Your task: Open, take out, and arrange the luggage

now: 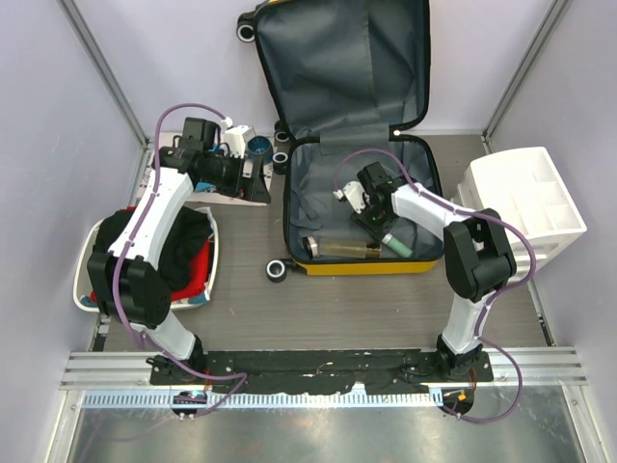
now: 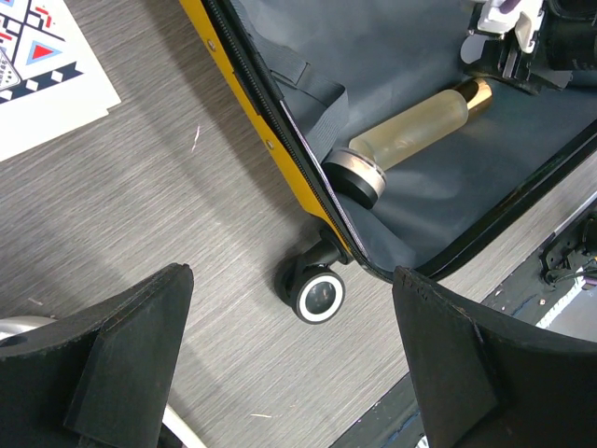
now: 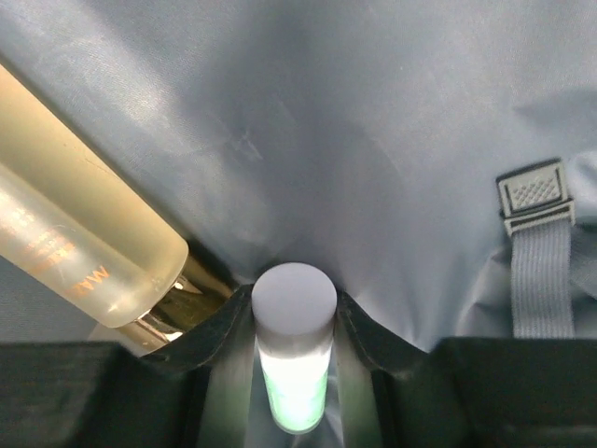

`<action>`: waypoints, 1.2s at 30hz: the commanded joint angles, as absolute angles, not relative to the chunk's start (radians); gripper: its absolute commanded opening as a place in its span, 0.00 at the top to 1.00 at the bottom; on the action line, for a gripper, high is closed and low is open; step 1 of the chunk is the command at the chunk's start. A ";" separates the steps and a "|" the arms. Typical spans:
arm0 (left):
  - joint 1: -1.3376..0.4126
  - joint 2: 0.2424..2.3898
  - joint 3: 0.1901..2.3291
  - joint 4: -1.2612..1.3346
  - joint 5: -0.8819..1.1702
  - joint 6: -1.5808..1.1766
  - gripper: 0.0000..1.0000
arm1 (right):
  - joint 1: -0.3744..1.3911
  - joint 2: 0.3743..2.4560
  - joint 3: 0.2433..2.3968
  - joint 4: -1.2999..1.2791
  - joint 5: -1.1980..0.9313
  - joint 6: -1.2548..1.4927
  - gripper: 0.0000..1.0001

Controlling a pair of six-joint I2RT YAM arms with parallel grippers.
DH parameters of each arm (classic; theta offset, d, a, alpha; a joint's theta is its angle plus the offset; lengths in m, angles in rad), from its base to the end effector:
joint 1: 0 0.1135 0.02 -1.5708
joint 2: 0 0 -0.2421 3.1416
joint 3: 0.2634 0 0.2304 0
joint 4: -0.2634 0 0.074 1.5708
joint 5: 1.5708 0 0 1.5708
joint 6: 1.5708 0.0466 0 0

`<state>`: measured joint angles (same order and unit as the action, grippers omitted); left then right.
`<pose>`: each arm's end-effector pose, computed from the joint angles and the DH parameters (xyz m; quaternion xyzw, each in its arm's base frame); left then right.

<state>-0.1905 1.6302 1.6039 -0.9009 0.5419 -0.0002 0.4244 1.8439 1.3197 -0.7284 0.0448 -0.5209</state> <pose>0.3162 -0.0855 0.3182 0.1711 0.9019 -0.2818 0.2792 0.3158 0.1404 0.1727 -0.4462 0.8805 -0.0297 0.1571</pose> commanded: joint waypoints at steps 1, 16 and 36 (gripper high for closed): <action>-0.193 1.612 1.628 -0.873 0.545 -0.005 0.08 | 0.422 1.809 1.390 -0.742 0.061 -0.526 0.89; -0.199 1.586 1.618 -0.802 0.632 0.021 0.00 | -0.033 1.354 1.786 -0.746 -0.411 -0.183 0.99; -0.238 1.615 1.661 -0.676 0.750 -0.038 0.00 | -0.506 1.003 1.356 -0.324 0.279 -0.002 0.99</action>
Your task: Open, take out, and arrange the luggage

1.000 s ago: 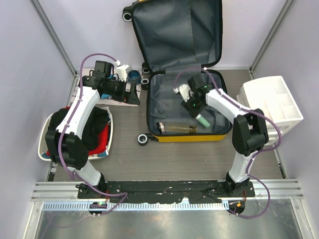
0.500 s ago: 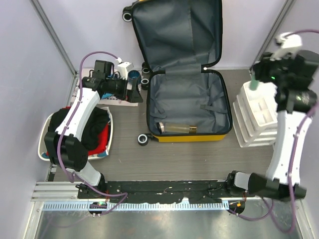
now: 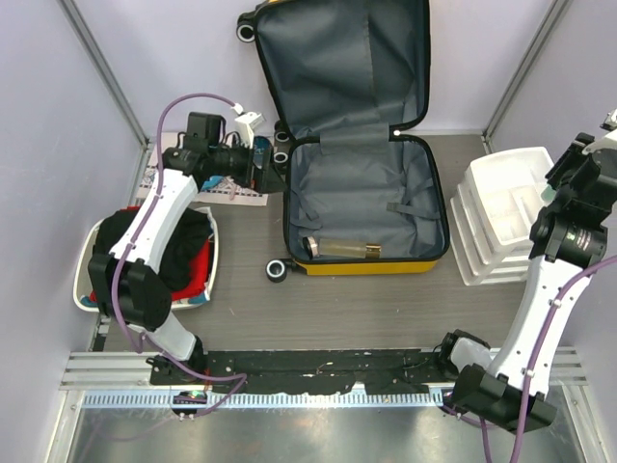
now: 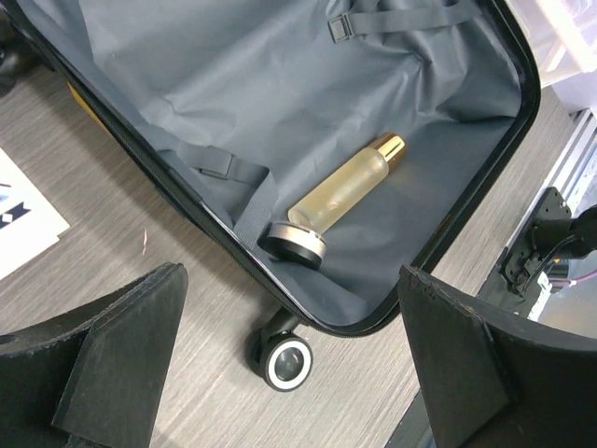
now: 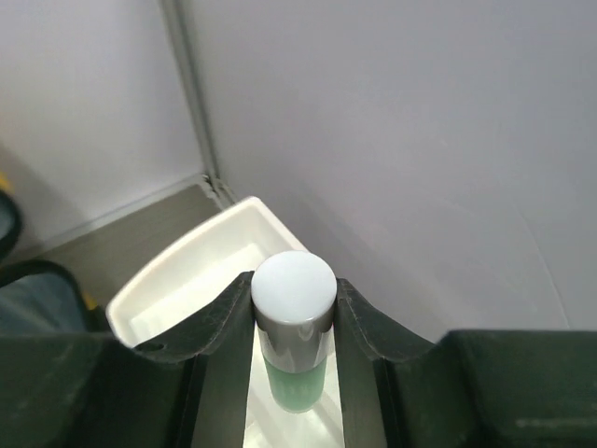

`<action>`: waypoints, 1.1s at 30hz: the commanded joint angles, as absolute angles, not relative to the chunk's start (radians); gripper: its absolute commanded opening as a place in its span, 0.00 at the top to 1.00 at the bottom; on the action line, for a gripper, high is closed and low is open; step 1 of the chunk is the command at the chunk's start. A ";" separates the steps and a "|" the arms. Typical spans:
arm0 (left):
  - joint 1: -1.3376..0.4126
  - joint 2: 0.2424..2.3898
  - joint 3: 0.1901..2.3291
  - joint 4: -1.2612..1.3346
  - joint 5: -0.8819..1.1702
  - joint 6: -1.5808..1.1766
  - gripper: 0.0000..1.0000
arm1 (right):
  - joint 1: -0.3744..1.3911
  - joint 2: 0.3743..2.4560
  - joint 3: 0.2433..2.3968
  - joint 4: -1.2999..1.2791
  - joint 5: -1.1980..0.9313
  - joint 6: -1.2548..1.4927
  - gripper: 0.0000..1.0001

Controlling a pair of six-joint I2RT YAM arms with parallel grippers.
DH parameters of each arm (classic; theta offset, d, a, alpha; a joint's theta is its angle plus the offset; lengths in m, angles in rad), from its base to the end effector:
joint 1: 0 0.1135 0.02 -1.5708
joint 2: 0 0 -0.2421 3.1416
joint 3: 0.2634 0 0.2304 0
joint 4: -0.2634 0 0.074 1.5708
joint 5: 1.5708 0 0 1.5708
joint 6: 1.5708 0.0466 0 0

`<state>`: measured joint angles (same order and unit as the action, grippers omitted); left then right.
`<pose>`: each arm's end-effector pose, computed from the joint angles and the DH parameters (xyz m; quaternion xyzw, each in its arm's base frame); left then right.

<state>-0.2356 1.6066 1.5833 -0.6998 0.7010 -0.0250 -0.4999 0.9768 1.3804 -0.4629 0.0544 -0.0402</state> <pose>0.3184 -0.1073 0.3377 0.2304 0.8365 -0.3605 0.3423 0.1619 -0.0913 0.4495 0.1839 0.7041 -0.2020 0.6555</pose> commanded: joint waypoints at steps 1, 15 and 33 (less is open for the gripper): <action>-0.238 1.617 1.669 -0.683 0.750 -0.037 0.00 | -0.506 1.008 1.347 -0.313 0.288 0.035 0.99; -0.238 1.637 1.692 -0.690 0.733 -0.045 0.00 | -0.537 1.072 1.235 -0.120 0.276 0.020 0.99; -0.238 1.689 1.759 -0.761 0.703 -0.005 0.00 | -0.548 1.095 1.187 -0.110 0.123 0.032 0.39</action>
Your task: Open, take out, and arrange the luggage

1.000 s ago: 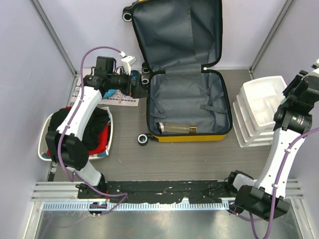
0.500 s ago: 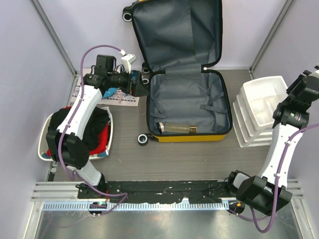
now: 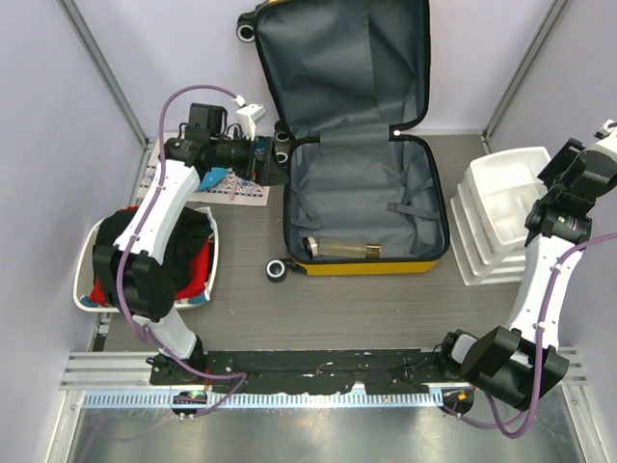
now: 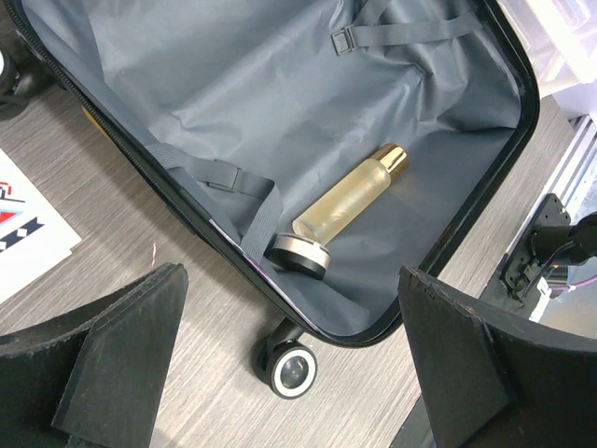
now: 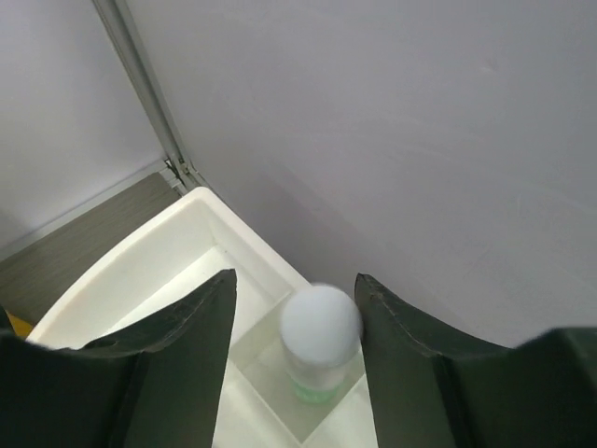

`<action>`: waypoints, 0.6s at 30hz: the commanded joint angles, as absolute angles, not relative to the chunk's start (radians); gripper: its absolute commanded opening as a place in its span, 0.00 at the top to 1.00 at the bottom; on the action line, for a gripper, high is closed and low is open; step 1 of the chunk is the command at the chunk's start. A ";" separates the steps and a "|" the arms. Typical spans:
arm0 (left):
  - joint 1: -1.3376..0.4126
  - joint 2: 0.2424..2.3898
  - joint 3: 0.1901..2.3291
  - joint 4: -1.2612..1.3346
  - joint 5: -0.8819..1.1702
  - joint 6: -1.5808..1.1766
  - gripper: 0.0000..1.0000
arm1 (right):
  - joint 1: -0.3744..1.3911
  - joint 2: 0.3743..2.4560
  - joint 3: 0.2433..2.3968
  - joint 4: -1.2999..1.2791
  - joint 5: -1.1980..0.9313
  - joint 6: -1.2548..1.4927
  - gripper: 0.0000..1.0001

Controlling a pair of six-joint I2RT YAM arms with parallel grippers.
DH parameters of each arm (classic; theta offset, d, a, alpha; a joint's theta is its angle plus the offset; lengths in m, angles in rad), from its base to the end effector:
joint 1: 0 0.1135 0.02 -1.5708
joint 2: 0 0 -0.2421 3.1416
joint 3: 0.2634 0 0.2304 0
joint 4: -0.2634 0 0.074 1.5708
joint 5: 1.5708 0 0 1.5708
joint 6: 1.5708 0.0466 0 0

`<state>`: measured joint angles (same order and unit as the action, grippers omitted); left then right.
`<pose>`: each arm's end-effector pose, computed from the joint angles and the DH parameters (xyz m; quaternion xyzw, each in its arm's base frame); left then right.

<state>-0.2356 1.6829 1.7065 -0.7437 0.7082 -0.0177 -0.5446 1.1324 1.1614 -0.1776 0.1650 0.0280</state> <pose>0.3335 -0.1112 0.3472 0.2351 0.8338 -0.3622 0.3440 0.2154 -0.1394 0.3814 0.2648 0.7091 -0.2265 0.6129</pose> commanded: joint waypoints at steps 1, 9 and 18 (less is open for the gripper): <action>-0.238 1.690 1.763 -0.759 0.704 -0.005 0.01 | -0.548 1.095 1.201 -0.118 0.109 0.035 0.35; -0.239 1.707 1.784 -0.773 0.701 -0.005 0.01 | -0.534 1.114 1.449 -0.262 -0.121 -0.046 0.25; -0.209 1.752 1.923 -0.879 0.657 0.063 0.00 | -0.235 1.345 1.767 -0.670 -0.394 -0.262 0.25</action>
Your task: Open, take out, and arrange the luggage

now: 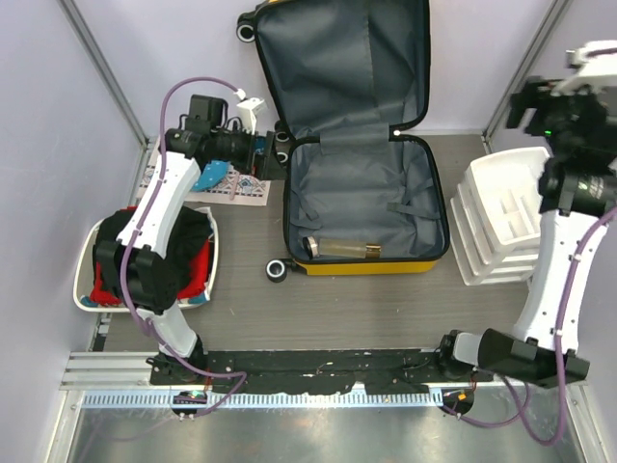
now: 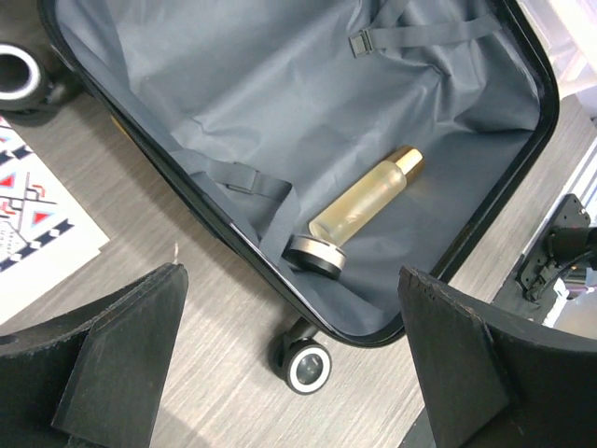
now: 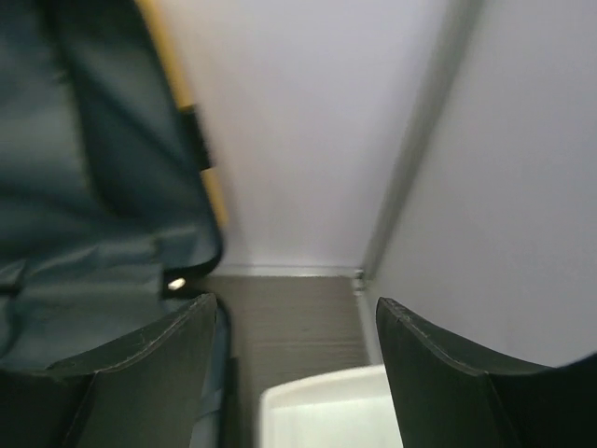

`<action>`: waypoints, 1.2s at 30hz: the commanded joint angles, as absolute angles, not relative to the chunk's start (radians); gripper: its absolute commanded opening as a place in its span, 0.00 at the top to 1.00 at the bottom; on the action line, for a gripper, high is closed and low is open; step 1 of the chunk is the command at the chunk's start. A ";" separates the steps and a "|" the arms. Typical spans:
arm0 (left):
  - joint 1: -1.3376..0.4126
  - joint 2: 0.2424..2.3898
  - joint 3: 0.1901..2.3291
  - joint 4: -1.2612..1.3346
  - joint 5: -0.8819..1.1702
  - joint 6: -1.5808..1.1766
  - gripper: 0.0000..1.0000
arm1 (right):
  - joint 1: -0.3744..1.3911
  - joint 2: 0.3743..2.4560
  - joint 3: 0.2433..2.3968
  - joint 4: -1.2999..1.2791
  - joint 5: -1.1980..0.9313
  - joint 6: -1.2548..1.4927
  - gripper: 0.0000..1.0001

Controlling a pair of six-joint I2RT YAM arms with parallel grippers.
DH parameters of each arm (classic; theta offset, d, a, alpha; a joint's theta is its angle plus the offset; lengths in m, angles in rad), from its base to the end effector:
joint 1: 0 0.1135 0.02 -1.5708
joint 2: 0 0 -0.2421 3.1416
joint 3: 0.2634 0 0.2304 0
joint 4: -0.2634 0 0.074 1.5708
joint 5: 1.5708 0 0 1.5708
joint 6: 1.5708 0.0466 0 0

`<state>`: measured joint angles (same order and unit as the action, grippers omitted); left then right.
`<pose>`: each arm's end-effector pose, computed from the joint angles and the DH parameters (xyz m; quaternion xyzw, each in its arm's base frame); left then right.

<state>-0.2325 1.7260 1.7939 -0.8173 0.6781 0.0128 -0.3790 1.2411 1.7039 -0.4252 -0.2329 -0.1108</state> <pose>0.3397 -0.1105 0.3525 0.2376 0.8419 -0.3444 0.3408 0.2206 -0.0763 0.5000 0.0092 0.6940 -0.0953 0.7136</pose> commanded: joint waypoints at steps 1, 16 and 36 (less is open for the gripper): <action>-0.203 1.770 1.945 -0.900 0.658 0.064 0.00 | -0.171 1.362 1.766 -0.692 -0.417 -0.311 0.25; -0.140 1.759 1.862 -0.882 0.698 0.146 0.00 | 0.221 1.598 1.540 -0.940 -0.463 -0.707 0.25; -0.149 1.718 1.644 -0.686 0.660 0.100 0.00 | 0.568 1.897 1.480 -0.805 -0.358 -0.715 0.30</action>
<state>-0.1486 1.7699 1.6547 -0.7422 0.6693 0.1272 0.5373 1.8565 1.4700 -0.8890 -0.4053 -0.7261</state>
